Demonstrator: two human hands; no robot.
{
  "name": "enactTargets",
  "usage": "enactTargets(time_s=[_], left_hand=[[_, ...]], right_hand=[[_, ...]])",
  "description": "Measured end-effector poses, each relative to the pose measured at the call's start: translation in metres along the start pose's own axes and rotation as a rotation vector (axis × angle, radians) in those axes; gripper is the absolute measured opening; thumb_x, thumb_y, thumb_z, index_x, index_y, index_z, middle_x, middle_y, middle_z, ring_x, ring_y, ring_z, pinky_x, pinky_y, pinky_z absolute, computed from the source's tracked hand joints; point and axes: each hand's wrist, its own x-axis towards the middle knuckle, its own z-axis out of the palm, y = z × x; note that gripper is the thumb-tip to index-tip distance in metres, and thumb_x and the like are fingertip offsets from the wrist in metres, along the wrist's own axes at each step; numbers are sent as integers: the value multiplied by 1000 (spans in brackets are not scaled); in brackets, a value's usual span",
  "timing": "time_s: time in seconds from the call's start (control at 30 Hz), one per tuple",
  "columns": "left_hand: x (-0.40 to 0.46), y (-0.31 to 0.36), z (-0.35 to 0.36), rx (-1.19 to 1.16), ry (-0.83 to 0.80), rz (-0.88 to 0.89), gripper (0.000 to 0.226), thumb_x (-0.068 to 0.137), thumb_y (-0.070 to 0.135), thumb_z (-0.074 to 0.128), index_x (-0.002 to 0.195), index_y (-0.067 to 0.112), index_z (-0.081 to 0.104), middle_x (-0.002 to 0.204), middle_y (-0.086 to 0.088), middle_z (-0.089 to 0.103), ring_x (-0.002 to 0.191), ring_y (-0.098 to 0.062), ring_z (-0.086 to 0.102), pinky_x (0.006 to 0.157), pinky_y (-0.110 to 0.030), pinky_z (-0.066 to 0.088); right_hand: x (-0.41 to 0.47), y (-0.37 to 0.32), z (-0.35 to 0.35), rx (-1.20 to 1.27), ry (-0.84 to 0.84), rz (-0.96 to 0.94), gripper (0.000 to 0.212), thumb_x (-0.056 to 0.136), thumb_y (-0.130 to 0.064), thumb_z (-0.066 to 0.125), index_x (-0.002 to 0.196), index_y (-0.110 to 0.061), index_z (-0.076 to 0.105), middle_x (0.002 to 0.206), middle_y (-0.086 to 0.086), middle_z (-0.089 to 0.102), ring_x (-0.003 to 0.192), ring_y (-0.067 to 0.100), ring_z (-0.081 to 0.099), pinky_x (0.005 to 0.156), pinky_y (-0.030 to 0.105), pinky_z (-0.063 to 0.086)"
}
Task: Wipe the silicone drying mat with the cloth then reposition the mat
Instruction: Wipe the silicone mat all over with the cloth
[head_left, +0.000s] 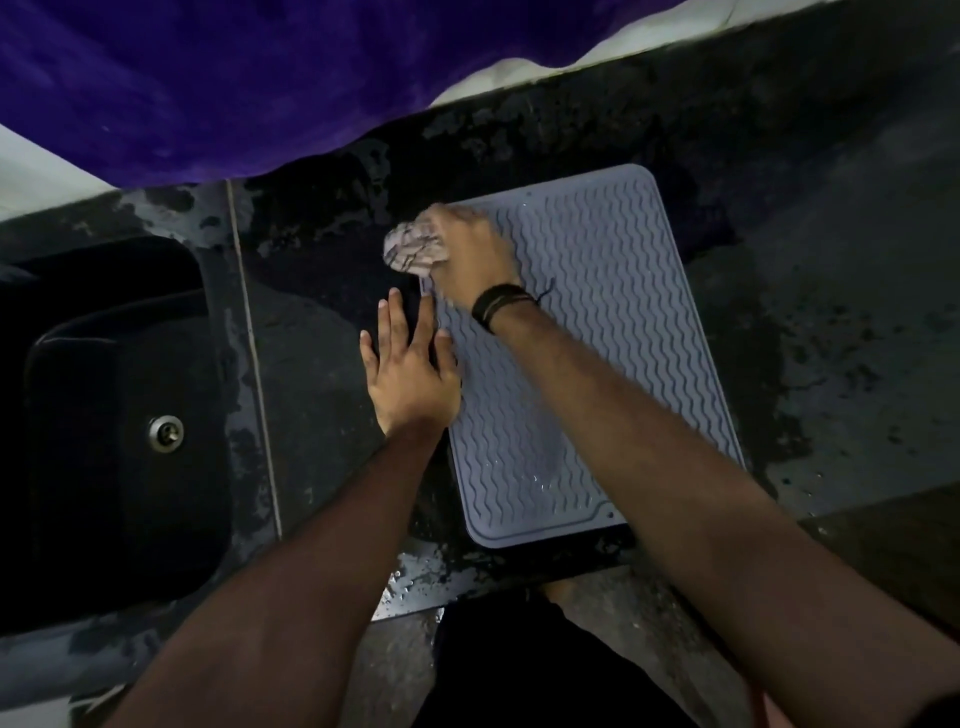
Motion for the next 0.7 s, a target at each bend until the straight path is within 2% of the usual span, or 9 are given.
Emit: enactTargets(time_s=[0.13,0.27,0.37,0.47,0.57,0.7], left_hand=[[1,-1,1,-20,-3,1,53,108,44,26,160,35,24,171,-1,9,157,-17,2,127,-47,0],[0,-1,1,-21,-3,-3,53,109,43,27,161,35,21,171,-2,8,157,-18,2,127,-46,-1],[0,0,0,-17,-3,2,54,109,43,27,161,35,20,171,-3,8,157,-19,2,127,-47,-1],[0,1,0,-24,-3,3,54,109,43,27,161,35,19,171,-3,7,157,-19,2,127,-48,0],[0,1,-1,-25,-11,4,54,108,44,27,161,35,20,171,-2,7,157,-18,1,127,-48,0],[0,2,-2,-15,-4,-1,53,108,42,29,161,32,25,170,-3,10,157,-18,2,127,-47,2]], right_hand=[[3,70,-42,-116,99,127,21,89,-20,57,108,-14,60,105,7,68,95,25,65,80,35,55],[-6,153,-90,-245,207,335,21,89,-18,58,107,-8,60,109,16,66,101,32,62,82,36,51],[-7,171,-104,-198,246,472,28,88,-11,61,116,-5,59,119,17,64,109,31,59,87,39,54],[1,142,-94,-177,275,495,27,88,-12,60,114,-8,60,117,14,65,108,29,59,85,36,53],[7,74,-64,-88,260,355,19,88,-15,60,107,-13,61,106,9,68,98,24,63,78,30,50],[-1,-6,-8,23,41,71,31,80,-12,69,110,-16,61,108,4,66,102,21,60,84,33,53]])
